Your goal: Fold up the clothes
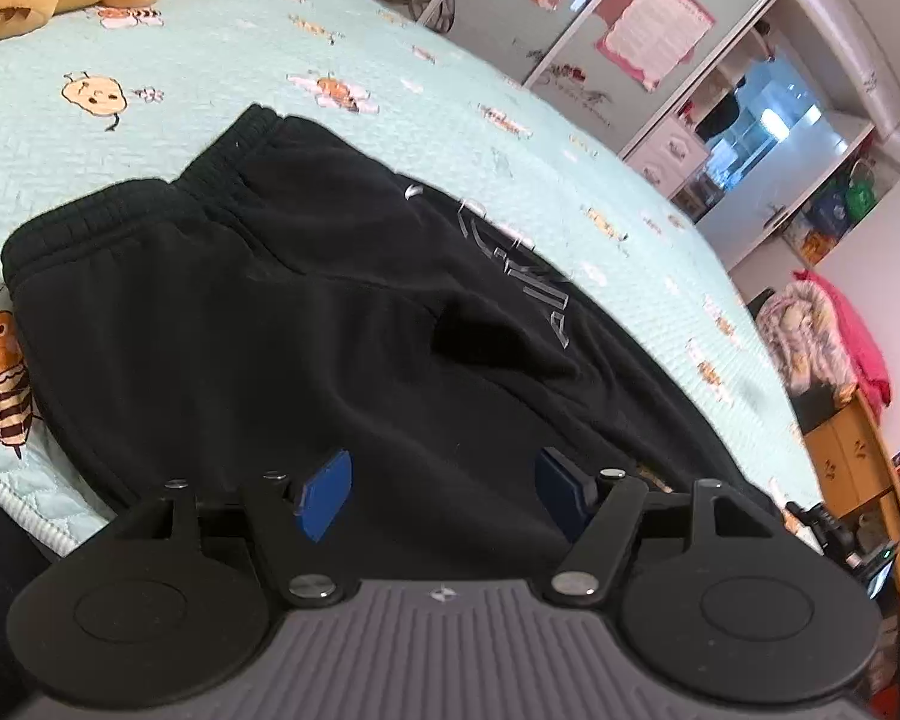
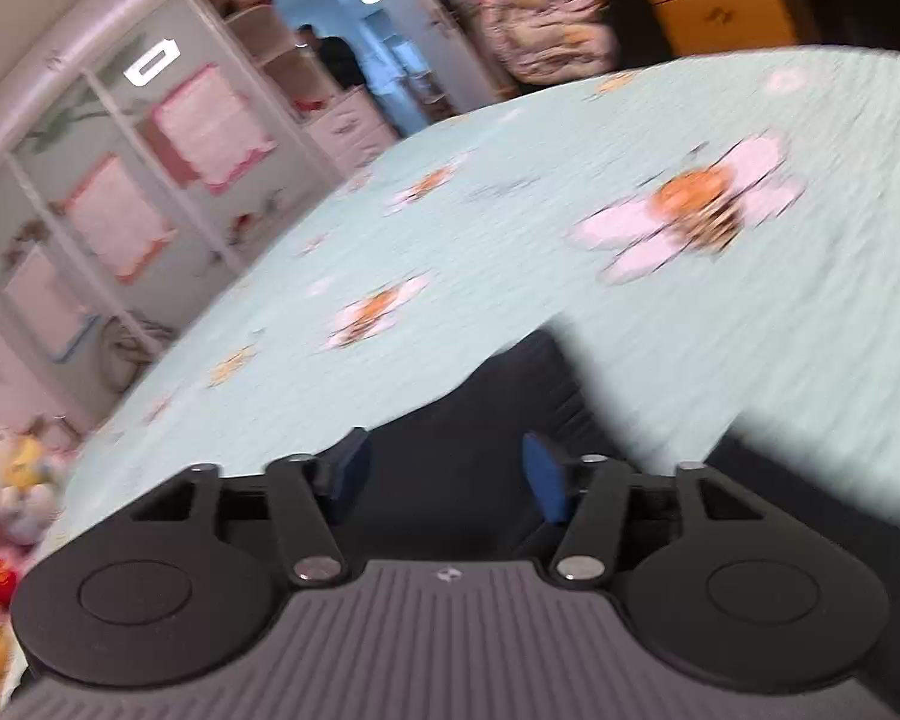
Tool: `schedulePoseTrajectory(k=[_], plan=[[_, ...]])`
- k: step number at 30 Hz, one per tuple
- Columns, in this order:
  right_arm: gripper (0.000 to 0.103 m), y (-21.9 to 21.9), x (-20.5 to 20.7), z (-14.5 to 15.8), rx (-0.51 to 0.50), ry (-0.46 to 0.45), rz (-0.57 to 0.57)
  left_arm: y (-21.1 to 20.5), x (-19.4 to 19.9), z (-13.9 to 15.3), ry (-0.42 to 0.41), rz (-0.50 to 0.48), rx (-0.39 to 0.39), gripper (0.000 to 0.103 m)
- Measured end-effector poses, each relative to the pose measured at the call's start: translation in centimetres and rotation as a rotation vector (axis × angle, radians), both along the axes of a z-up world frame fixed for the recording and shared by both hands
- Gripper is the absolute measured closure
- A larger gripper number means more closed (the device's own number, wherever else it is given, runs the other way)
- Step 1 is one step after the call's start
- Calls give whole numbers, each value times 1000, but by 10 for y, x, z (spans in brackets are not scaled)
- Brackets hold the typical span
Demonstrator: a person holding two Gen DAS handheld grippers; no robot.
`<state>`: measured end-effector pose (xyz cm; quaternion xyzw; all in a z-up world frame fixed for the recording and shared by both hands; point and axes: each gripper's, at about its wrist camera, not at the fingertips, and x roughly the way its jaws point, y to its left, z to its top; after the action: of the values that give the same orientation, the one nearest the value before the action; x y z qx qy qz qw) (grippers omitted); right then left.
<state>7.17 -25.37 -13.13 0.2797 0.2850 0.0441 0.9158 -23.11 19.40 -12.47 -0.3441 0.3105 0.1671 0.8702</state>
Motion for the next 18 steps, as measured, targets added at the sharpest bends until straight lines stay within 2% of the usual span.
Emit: schedulePoseTrajectory(k=[3, 7, 8, 9, 10, 13, 16, 17, 18], plan=[[40, -33, 35, -13, 30, 72, -1, -7, 11, -3, 30, -9, 5, 32], [40, -36, 73, -30, 74, 128, 69, -20, 26, -2, 56, -31, 23, 32], [51, -33, 79, -33, 74, 130, 91, -22, 30, -2, 62, -37, 29, 32], [69, -33, 83, -32, 75, 122, 102, -24, 33, -2, 68, -43, 34, 32], [81, -35, 86, -27, 82, 95, 101, -26, 37, -2, 75, -48, 39, 32], [84, -42, 95, -13, 104, 13, 97, -31, 45, 0, 86, -58, 55, 32], [83, -51, 101, 0, 139, -73, 87, -36, 51, 1, 90, -66, 61, 32], [76, -52, 106, -2, 140, -67, 85, -37, 53, 0, 94, -71, 60, 32], [69, -49, 112, -9, 122, -21, 84, -39, 56, -1, 100, -79, 58, 32]])
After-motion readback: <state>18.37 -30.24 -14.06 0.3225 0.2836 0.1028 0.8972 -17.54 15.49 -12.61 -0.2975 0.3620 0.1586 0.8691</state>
